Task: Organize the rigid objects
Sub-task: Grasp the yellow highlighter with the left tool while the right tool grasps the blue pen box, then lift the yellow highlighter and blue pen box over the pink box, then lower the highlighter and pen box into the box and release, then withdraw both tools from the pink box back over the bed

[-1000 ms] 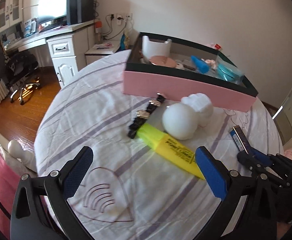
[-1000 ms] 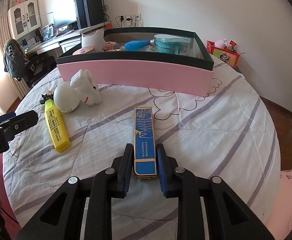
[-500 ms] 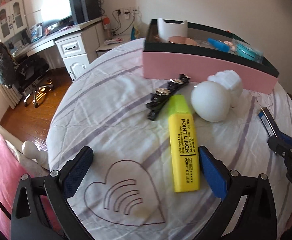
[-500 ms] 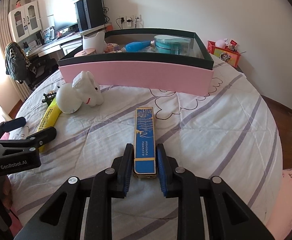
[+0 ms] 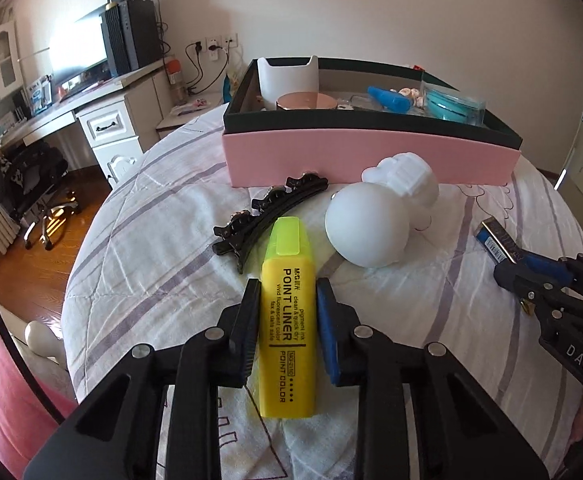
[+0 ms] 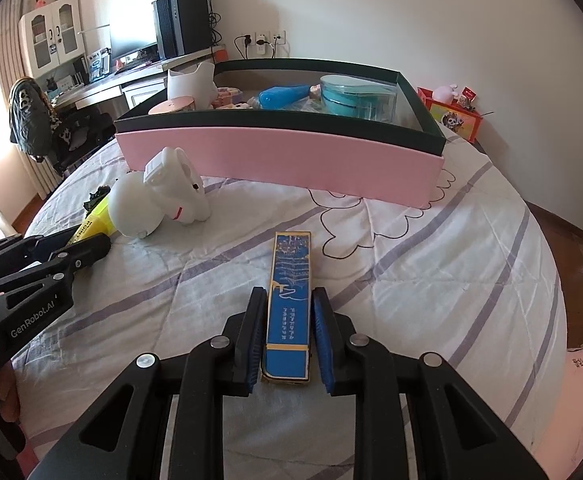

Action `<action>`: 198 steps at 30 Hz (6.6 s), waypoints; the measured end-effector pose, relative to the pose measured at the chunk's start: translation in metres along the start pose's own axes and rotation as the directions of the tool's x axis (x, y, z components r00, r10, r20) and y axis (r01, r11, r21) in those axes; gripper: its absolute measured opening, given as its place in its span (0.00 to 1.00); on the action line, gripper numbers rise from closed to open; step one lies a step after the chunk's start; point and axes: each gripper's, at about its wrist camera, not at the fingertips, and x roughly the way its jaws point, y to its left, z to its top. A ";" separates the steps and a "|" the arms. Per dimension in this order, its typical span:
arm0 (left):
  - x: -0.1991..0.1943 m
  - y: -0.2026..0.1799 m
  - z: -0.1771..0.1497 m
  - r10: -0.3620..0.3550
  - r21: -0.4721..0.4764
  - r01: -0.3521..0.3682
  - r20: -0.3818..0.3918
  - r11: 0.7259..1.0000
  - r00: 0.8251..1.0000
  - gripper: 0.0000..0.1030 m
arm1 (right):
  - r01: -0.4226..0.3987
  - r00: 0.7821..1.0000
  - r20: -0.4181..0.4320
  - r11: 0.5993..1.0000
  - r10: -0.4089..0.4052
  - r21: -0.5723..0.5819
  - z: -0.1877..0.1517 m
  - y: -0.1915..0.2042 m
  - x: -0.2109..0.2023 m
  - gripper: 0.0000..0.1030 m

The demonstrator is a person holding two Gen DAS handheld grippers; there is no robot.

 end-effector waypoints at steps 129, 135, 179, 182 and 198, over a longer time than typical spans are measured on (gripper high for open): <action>-0.173 -0.001 0.061 0.022 -0.019 -0.016 0.405 1.000 0.914 1.00 | 0.069 0.887 0.454 0.996 -0.087 0.056 0.054 0.027 -0.169 1.00; -0.217 0.000 0.030 0.049 -0.020 -0.044 0.455 0.999 0.889 1.00 | 0.084 0.871 0.481 0.995 -0.100 0.055 0.034 0.037 -0.205 1.00; -0.224 -0.005 0.004 0.112 -0.043 -0.104 0.454 0.994 0.884 1.00 | 0.095 0.874 0.474 0.994 -0.109 0.053 0.004 0.055 -0.227 1.00; -0.205 -0.002 0.007 0.108 -0.041 -0.099 0.421 0.994 0.901 1.00 | 0.090 0.889 0.445 0.995 -0.104 0.053 0.008 0.053 -0.211 1.00; -0.066 0.035 0.006 0.055 -0.086 -0.043 0.141 0.995 0.988 1.00 | 0.065 0.987 0.146 0.997 -0.068 0.031 0.024 0.041 -0.062 1.00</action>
